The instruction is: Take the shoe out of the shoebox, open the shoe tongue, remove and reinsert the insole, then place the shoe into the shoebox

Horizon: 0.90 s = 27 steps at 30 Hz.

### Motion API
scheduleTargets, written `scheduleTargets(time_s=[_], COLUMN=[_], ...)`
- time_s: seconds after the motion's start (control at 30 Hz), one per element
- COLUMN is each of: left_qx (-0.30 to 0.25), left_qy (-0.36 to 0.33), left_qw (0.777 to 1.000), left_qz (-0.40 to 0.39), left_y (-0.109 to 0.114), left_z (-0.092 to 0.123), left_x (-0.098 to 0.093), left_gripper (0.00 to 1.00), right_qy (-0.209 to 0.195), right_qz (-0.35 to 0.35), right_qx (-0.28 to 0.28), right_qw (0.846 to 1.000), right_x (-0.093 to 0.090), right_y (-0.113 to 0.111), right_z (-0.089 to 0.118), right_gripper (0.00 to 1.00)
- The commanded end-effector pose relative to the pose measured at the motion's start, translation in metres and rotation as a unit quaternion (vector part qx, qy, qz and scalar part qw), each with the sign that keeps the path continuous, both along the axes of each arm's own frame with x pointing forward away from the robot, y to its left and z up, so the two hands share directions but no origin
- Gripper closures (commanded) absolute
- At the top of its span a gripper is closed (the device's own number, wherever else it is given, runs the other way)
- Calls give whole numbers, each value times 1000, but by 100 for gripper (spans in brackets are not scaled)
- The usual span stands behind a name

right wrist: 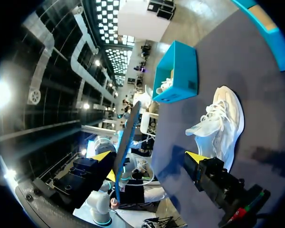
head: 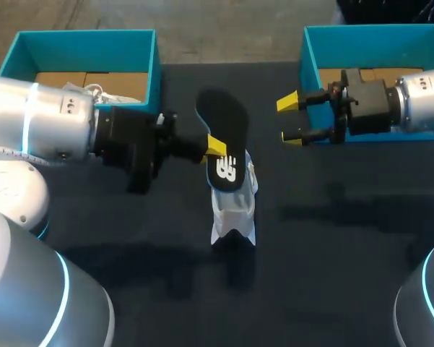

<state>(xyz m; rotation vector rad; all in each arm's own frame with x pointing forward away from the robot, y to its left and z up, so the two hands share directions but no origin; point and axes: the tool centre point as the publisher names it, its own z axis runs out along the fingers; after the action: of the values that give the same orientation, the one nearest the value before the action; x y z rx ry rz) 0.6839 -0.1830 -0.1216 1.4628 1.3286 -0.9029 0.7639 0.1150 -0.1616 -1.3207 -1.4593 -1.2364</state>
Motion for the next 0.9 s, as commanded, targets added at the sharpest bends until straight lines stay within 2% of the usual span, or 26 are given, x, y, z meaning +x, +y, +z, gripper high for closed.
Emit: scheduleTargets(time_s=[0.03, 0.5, 0.9], left_qx=[-39, -53, -65], left_qy=[-24, -48, -50], left_qw=[999, 997, 997], left_qz=[16, -2, -12], left_y=[-9, -27, -49], left_z=[-19, -31, -37], left_x=[7, 27, 29], left_gripper=[100, 100, 100], right_qy=[3, 10, 15], right_qz=[1, 27, 40], right_qx=[2, 12, 17], right_qw=[1000, 1000, 999], right_x=[-2, -18, -17], right_y=[3, 30, 48], right_z=[-2, 8, 5], right_gripper=[0, 0, 1])
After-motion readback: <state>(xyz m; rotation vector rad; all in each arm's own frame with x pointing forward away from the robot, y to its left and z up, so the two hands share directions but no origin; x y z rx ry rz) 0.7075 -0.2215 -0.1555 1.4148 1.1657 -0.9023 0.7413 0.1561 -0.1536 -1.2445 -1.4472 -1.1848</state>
